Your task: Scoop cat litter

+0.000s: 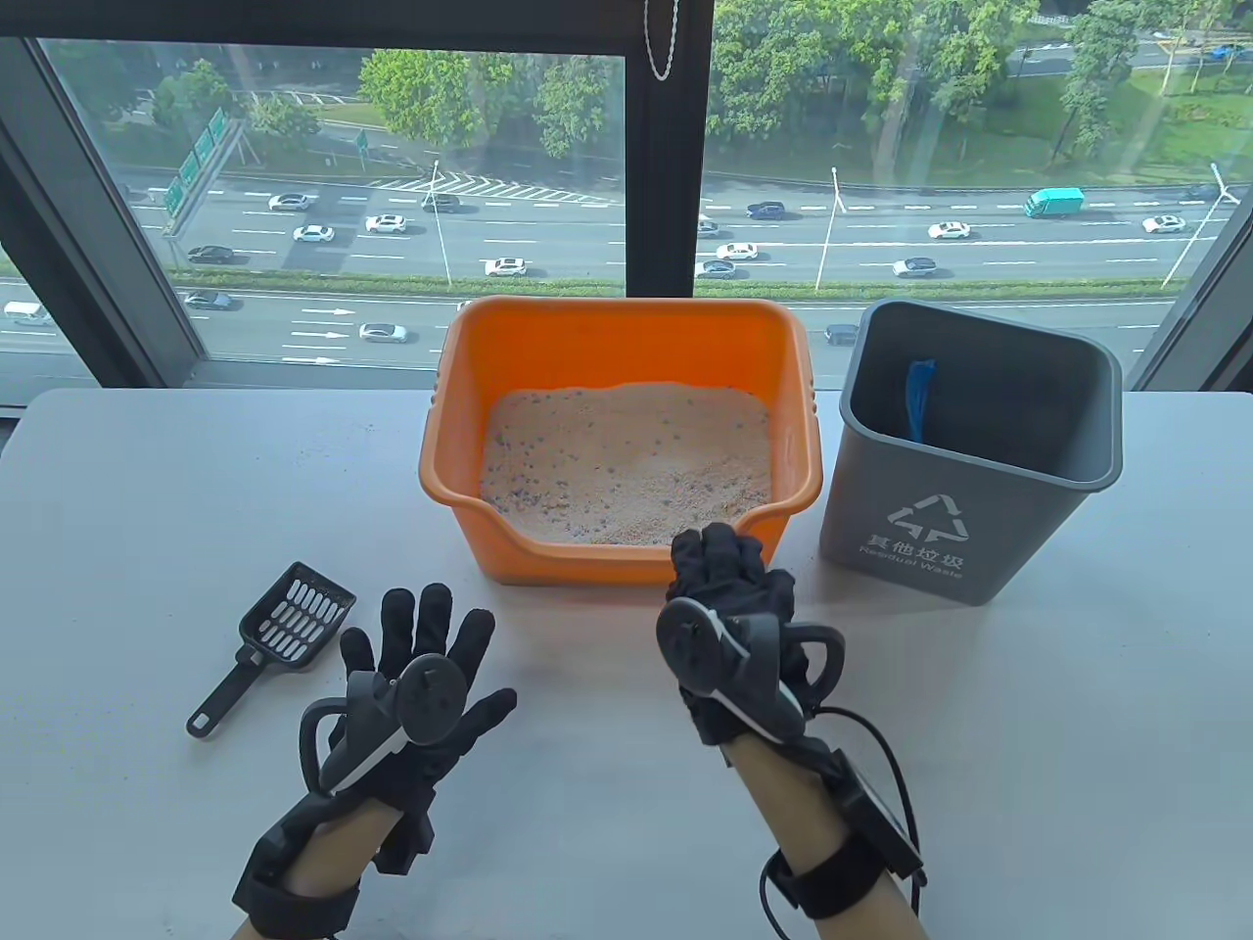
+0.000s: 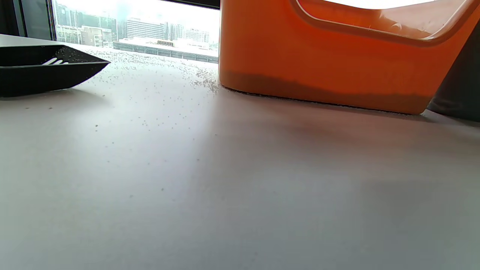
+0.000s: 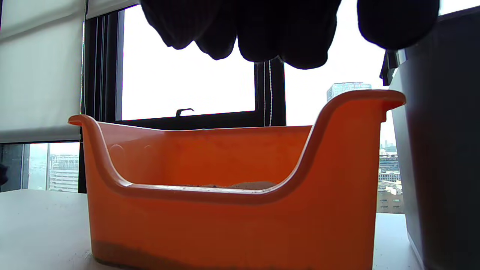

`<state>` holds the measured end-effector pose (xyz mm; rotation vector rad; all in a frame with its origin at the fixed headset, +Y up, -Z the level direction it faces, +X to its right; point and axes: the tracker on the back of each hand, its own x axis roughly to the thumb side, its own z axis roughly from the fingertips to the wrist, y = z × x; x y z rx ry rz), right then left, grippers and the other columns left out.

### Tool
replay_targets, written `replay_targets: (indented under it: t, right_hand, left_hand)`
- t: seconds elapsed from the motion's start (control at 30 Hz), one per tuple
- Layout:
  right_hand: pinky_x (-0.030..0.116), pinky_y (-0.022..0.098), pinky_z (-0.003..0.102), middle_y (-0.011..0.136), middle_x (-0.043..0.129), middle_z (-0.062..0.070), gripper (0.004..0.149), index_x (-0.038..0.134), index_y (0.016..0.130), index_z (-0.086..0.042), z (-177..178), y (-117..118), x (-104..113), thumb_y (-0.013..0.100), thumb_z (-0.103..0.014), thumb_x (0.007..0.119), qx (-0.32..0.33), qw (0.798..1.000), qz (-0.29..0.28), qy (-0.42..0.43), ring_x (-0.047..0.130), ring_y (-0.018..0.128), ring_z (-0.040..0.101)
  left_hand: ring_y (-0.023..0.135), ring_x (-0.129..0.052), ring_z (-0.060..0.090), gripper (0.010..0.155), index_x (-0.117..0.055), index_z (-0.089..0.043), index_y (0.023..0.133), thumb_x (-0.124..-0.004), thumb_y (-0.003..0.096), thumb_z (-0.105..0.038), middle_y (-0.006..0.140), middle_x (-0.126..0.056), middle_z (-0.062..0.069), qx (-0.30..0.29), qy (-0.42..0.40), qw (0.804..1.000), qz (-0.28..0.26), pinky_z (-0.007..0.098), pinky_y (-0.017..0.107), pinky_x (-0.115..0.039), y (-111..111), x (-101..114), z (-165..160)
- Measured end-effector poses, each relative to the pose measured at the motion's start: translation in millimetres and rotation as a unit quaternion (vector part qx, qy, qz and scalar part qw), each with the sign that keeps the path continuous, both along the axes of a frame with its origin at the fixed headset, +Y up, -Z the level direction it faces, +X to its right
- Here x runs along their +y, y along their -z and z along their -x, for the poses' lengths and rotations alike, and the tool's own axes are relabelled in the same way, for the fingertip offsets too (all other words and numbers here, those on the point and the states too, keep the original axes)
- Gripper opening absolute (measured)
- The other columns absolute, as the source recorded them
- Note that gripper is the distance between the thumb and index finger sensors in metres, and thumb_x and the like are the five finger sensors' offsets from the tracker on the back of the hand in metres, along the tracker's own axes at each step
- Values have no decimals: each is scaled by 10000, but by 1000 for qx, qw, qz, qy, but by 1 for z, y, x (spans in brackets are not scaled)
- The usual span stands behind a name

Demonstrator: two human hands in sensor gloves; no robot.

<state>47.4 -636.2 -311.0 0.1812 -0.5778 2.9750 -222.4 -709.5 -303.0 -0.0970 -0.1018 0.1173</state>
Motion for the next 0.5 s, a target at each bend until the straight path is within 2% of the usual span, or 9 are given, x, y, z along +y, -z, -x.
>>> replay_targets:
  t: [0.17, 0.3, 0.37, 0.5]
  right_hand:
    - [573, 665, 642, 1133, 504, 86, 545, 606, 985, -281, 26, -28, -40, 460, -392, 701, 15, 998, 38, -38, 552, 1041, 350]
    - [464, 706, 663, 1171, 361, 49, 606, 512, 1019, -317, 31, -31, -66, 453, -477, 655, 9, 995, 71, -72, 385, 1084, 319]
    - [361, 722, 678, 1179, 236, 15, 654, 427, 1032, -358, 29, -29, -78, 433, -544, 609, 17, 991, 101, -83, 243, 1091, 294]
    - [184, 714, 691, 1150, 54, -24, 742, 265, 1036, -404, 19, -28, -99, 391, -653, 534, 10, 985, 163, -63, 11, 1050, 254]
  left_hand:
    - [1013, 274, 144, 797, -149, -531, 1093, -531, 429, -751, 1135, 149, -188, -18, 5, 1000, 1, 586, 668, 77, -4, 0, -8]
    - [1010, 278, 142, 810, -143, -534, 1090, -536, 419, -759, 1131, 154, -192, -31, 12, 999, 4, 589, 665, 79, -7, -1, -13]
    - [1008, 283, 142, 816, -138, -537, 1089, -536, 415, -765, 1128, 160, -194, -40, 13, 999, 9, 591, 661, 94, -8, -1, -15]
    - [1004, 288, 142, 826, -129, -538, 1087, -535, 407, -773, 1124, 166, -196, -48, 26, 998, 17, 595, 655, 97, -9, -5, -20]
